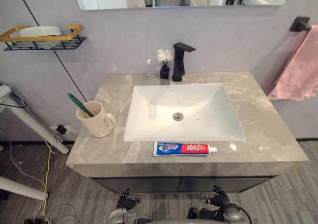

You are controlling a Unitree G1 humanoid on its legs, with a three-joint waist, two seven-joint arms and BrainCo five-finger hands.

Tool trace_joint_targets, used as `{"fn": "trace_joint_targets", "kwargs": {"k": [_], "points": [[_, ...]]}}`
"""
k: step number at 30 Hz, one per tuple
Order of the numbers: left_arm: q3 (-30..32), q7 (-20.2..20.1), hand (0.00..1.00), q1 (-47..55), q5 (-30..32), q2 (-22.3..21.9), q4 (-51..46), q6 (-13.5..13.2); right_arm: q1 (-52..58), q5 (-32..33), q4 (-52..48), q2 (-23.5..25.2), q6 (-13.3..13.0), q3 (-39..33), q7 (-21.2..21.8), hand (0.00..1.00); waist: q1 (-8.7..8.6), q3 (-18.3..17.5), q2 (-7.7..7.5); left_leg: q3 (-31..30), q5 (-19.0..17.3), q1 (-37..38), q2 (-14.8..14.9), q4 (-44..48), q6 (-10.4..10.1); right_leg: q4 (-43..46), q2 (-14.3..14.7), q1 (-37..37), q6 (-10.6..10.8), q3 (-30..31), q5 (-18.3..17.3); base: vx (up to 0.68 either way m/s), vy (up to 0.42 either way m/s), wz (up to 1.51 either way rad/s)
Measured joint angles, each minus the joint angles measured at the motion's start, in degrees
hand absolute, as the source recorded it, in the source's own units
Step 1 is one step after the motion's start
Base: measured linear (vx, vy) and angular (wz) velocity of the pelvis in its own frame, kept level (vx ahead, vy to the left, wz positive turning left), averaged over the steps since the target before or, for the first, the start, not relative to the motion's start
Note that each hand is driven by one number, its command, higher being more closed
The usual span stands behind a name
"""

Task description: Organize washtable

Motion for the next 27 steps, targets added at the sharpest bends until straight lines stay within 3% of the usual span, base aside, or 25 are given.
{"fn": "trace_joint_targets", "kwargs": {"k": [3, 9, 12, 13, 14, 16, 17, 18, 19, 20, 21, 23, 27], "points": [[0.0, 0.0, 0.0, 0.0, 0.0, -0.1, 0.1, 0.0, 0.0, 0.0, 1.1, 0.0, -0.2, -0.5, -0.1, 0.0, 0.39, 0.2, -0.4, -3.3, 2.4, 0.8, -0.5, -1.9, -0.3, -6.7, 1.2, 3.1, -0.1, -0.2, 3.1, -0.01, -0.053, -0.02], [0.6, 0.0, 0.0, -0.1, 0.0, -0.8, -0.1, 0.1, 0.4, 0.7, 1.5, 0.4, -0.1, -2.4, -0.8, 0.0, 1.11, 0.3, -0.29, -5.6, 2.7, 1.1, -0.5, -4.7, -0.5, -13.6, 2.6, 5.8, -0.3, -1.3, 7.0, -0.04, -0.001, 0.12], [2.0, 0.0, 0.0, -0.3, -0.2, -0.9, -1.3, 0.0, 0.1, 1.9, 1.4, 0.6, -0.1, -2.7, -1.0, 0.0, 1.3, 1.5, -0.42, -6.5, -0.5, -1.3, 0.6, 1.5, -0.7, -13.6, 3.3, 5.8, -0.2, -0.4, 7.0, -0.1, 0.05, 0.13], [2.7, 0.1, 0.0, -0.2, -0.3, -0.7, -1.8, 0.0, 0.0, 2.1, 1.4, 0.9, -0.1, -2.6, -1.0, 0.0, 1.46, 2.4, -1.79, -6.7, -0.6, -3.1, 0.3, 4.9, -0.6, -13.8, 3.3, 5.6, -0.2, 1.2, 7.0, -0.08, 0.028, -0.08], [2.9, 0.1, 0.0, -0.2, -0.8, -0.4, -2.0, 0.0, -0.1, 2.2, 1.3, 1.1, -0.1, -2.6, -1.0, 0.0, 1.46, 2.7, -2.16, -7.0, -0.6, -3.9, 0.1, 6.4, -0.6, -14.0, 3.3, 5.3, 0.0, 2.2, 7.1, -0.16, 0.024, -0.21], [3.2, 0.1, 0.0, -0.3, -2.3, 0.3, -2.6, -0.1, -0.6, 2.2, 1.2, 1.3, 0.0, -2.3, -1.1, 0.0, 1.84, 2.9, -2.59, -9.8, -2.4, -6.3, -1.0, 7.9, 1.4, -15.5, 3.8, 3.9, 1.1, 4.7, 7.7, -0.2, 0.025, -0.5], [3.3, 0.3, 0.0, 0.0, -2.8, -1.1, -2.7, -0.1, -0.7, 2.3, 1.3, -0.3, 0.0, -2.2, -1.0, 0.0, 2.81, 2.3, 1.42, -9.9, -4.0, -6.8, 1.7, 2.7, 1.5, -13.1, 6.6, 2.1, 0.8, 5.4, 6.6, -0.21, 0.026, -0.9], [4.2, 0.3, 0.0, -0.1, -4.1, -1.6, -2.3, -0.2, -1.4, 2.4, 0.7, -0.4, 0.2, -2.3, -1.0, 0.0, 3.62, 2.8, 1.67, -8.0, -4.2, -7.1, 2.7, 3.0, 1.7, -2.9, 5.9, -1.0, -2.7, 5.0, 3.8, -0.22, 0.05, -0.78], [4.8, 0.4, 0.0, -0.4, -4.8, -1.5, -2.3, -0.2, -0.9, 2.5, 0.6, -0.1, 0.2, -2.3, -1.1, 0.0, 3.21, 3.0, 0.72, -8.0, -3.9, -6.1, 2.1, 1.6, 1.3, 4.3, 5.0, -0.6, -1.9, 5.7, -0.5, -0.07, 0.051, -0.31], [5.0, 0.4, 0.0, -0.3, -4.8, -1.2, -2.4, -0.3, -0.2, 2.4, 0.6, 0.9, 0.2, -2.7, -1.1, 0.0, 3.07, 2.7, -0.29, -8.0, -3.4, -5.2, 1.4, 0.8, 1.3, 4.3, 4.2, 1.1, -1.1, 6.0, -1.7, 0.07, 0.047, -0.06], [5.2, 0.4, 0.0, 0.2, -4.8, -0.3, -2.7, -0.4, 1.1, 2.3, 0.7, 1.8, 0.2, -3.3, -1.1, 0.0, 3.16, 1.7, -2.74, -7.8, -2.4, -4.8, -0.5, -0.1, 1.6, -0.7, 2.7, 4.8, 1.5, 7.6, -4.4, 0.09, 0.028, -0.13], [4.8, 0.5, 0.0, -0.2, -4.5, -0.2, -0.6, 0.0, 1.3, 2.4, 0.6, 1.8, 0.2, -3.7, -1.1, 0.0, 2.03, 0.8, -2.24, -7.6, -0.8, -3.5, -0.8, -2.0, 0.9, -4.0, 2.9, 6.5, 2.2, 8.2, -3.6, 0.13, 0.022, -0.13], [4.0, 0.5, 0.0, -0.4, -4.5, -0.6, 0.2, 0.0, 1.3, 2.4, 1.9, 1.0, 0.3, -3.8, -1.1, 0.0, 2.13, 0.1, -0.98, -8.7, 0.4, -1.0, -1.8, -3.9, 0.6, -7.3, 2.9, 9.8, 2.7, 8.2, -3.0, 0.15, 0.026, 0.02]]}}
